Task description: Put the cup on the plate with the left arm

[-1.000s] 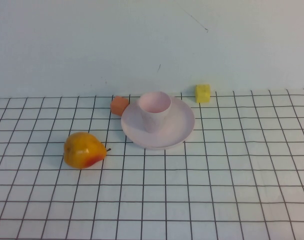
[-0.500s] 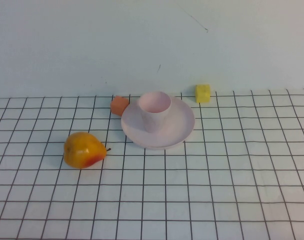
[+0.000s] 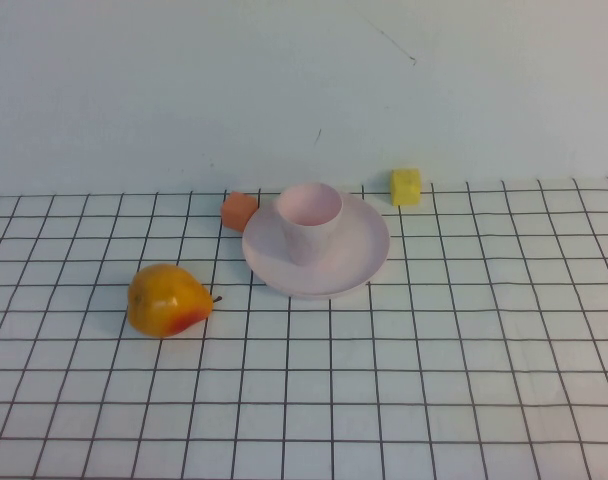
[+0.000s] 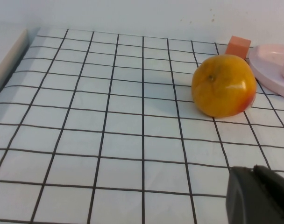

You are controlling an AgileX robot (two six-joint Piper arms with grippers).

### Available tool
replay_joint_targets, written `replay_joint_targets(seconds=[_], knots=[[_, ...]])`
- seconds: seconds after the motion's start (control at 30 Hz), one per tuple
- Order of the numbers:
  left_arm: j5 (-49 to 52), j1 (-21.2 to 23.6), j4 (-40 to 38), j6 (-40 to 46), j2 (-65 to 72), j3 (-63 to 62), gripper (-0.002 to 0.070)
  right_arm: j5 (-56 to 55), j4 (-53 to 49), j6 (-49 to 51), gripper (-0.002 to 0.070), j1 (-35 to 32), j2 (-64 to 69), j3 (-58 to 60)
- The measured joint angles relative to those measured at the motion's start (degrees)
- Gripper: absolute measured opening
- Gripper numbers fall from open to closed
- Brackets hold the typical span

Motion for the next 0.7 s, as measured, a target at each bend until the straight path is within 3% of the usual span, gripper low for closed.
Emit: replay_joint_targets(seconds=[0.7], knots=[[0.0,4.4,0.0,0.0,0.0,0.0,-0.0001,0.0,0.0,0.0,-0.0002,0.0,0.0,0.0]])
